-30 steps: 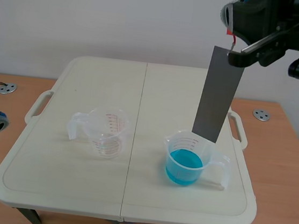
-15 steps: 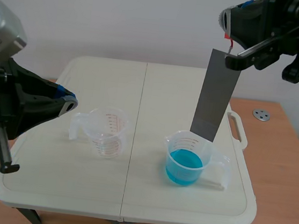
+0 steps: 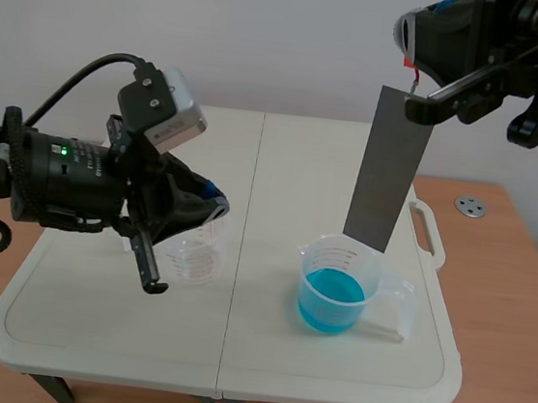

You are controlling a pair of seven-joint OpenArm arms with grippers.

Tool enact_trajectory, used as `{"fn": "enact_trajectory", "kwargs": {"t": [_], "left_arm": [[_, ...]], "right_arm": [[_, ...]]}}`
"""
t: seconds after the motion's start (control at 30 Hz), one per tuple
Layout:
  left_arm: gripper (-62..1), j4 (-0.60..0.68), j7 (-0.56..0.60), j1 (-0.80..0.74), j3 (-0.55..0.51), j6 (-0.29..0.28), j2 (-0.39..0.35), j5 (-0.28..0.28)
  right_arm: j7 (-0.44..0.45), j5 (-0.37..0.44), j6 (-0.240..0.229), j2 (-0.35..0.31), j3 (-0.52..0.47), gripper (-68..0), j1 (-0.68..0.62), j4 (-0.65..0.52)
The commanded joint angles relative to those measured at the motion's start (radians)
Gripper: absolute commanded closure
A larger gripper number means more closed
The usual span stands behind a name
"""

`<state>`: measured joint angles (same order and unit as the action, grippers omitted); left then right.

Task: Hold the metal plate by the orange handle, dip it into the blue solution, take it out and point at it, then put the plate back in the beaker on the left.
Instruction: 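Point at the plate with the left hand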

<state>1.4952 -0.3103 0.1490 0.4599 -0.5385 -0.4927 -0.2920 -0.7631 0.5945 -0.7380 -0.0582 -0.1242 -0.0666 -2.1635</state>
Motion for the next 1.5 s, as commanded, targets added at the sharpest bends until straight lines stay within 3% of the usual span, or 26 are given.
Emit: {"fn": "enact_trajectory", "kwargs": {"t": [0.0, 0.2, 0.43, 0.6, 0.7, 1.47], "left_arm": [[-2.7, -0.006, 0.012, 0.024, 0.008, -0.015, 0.024, 0.005], [-2.7, -0.112, -0.005, 0.121, 0.066, -0.089, 0.103, 0.025], [-2.7, -0.22, -0.005, 0.196, 0.092, -0.091, 0.182, 0.058], [-2.7, -0.287, -0.005, 0.23, 0.092, -0.128, 0.229, 0.078], [-2.7, -0.301, -0.004, 0.237, 0.092, -0.158, 0.24, 0.08], [-2.7, -0.301, -0.005, 0.236, 0.092, -0.158, 0.246, 0.08]], "right_arm": [[0.018, 0.011, -0.008, -0.003, -0.002, -1.1, 0.014, -0.012], [0.018, 0.011, -0.008, -0.003, -0.002, -1.1, 0.014, -0.012], [0.018, 0.011, -0.008, -0.003, -0.002, -1.1, 0.014, -0.012], [0.018, 0.011, -0.008, -0.003, -0.002, -1.1, 0.014, -0.012], [0.018, 0.011, -0.008, -0.003, -0.002, -1.1, 0.014, -0.012], [0.018, 0.011, -0.008, -0.003, -0.002, -1.1, 0.014, -0.012]]}}
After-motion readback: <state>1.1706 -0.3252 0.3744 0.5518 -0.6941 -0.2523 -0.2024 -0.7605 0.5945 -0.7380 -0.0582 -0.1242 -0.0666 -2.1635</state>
